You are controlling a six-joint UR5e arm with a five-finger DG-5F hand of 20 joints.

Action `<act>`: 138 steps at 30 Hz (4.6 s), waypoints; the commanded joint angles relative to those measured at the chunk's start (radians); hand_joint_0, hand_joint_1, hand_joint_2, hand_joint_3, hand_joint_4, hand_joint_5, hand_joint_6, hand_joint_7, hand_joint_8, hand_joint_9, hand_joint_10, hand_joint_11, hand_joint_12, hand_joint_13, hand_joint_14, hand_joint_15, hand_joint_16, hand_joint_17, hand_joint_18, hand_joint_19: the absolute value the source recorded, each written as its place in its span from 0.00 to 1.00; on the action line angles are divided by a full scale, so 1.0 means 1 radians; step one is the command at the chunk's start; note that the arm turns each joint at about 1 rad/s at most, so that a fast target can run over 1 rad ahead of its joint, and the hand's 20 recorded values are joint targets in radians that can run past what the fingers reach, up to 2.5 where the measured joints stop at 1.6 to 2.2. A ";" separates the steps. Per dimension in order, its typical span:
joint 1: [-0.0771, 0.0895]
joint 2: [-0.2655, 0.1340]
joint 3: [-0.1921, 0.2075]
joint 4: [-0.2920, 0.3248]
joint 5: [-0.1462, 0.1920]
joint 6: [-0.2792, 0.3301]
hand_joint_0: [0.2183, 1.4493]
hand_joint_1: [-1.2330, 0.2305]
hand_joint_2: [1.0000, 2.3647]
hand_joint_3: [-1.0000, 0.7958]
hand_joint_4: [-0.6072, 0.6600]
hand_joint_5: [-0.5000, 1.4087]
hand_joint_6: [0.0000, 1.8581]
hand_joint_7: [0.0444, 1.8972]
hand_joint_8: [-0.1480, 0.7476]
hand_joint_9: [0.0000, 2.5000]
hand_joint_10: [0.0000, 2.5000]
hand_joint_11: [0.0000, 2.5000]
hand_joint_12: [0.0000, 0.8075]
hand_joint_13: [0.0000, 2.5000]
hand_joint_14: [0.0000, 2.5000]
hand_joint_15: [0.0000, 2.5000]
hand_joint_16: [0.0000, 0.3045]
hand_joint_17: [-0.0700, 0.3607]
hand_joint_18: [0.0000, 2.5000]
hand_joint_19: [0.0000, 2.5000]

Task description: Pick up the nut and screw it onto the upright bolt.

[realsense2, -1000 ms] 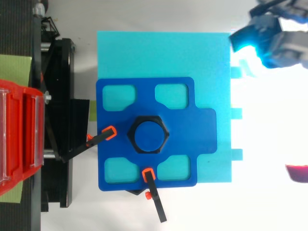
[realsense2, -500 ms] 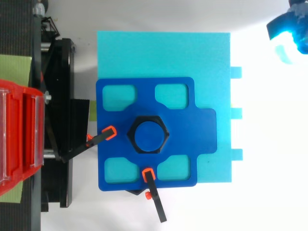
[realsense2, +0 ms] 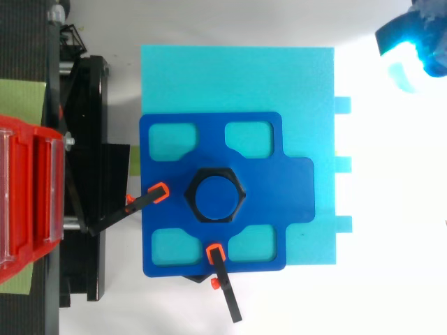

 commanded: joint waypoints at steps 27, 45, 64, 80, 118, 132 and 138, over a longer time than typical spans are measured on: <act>0.000 0.001 0.000 0.003 -0.001 0.000 0.23 0.50 0.00 0.28 0.63 0.15 0.27 0.39 0.45 0.19 0.00 0.00 0.44 0.15 0.00 0.00 0.15 0.39 0.09 0.00; 0.000 0.001 0.000 0.003 -0.001 -0.001 0.24 0.50 0.00 0.28 0.65 0.16 0.27 0.39 0.46 0.18 0.00 0.00 0.45 0.12 0.00 0.00 0.15 0.39 0.08 0.00; 0.000 0.001 0.000 0.003 -0.001 -0.001 0.23 0.51 0.00 0.28 0.63 0.15 0.27 0.39 0.46 0.17 0.00 0.00 0.45 0.11 0.00 0.00 0.15 0.40 0.08 0.00; 0.000 -0.001 0.000 0.003 -0.001 -0.001 0.22 0.61 0.00 0.28 0.56 0.10 0.27 0.33 0.46 0.00 0.00 0.00 0.48 0.00 0.00 0.00 0.17 0.44 0.00 0.00; 0.000 0.001 0.000 0.003 -0.001 -0.001 0.22 0.59 0.00 0.28 0.57 0.10 0.27 0.29 0.49 0.05 0.00 0.00 0.47 0.04 0.00 0.00 0.17 0.44 0.00 0.00; 0.000 0.001 0.000 0.003 -0.001 -0.001 0.16 0.43 0.00 0.28 0.64 0.11 0.27 0.31 0.53 0.07 0.00 0.00 0.54 0.07 0.00 0.00 0.20 0.48 0.02 0.00; 0.000 -0.001 0.000 0.003 -0.001 -0.001 0.19 0.53 0.00 0.28 0.63 0.11 0.27 0.31 0.52 0.07 0.00 0.00 0.52 0.07 0.00 0.00 0.19 0.47 0.03 0.00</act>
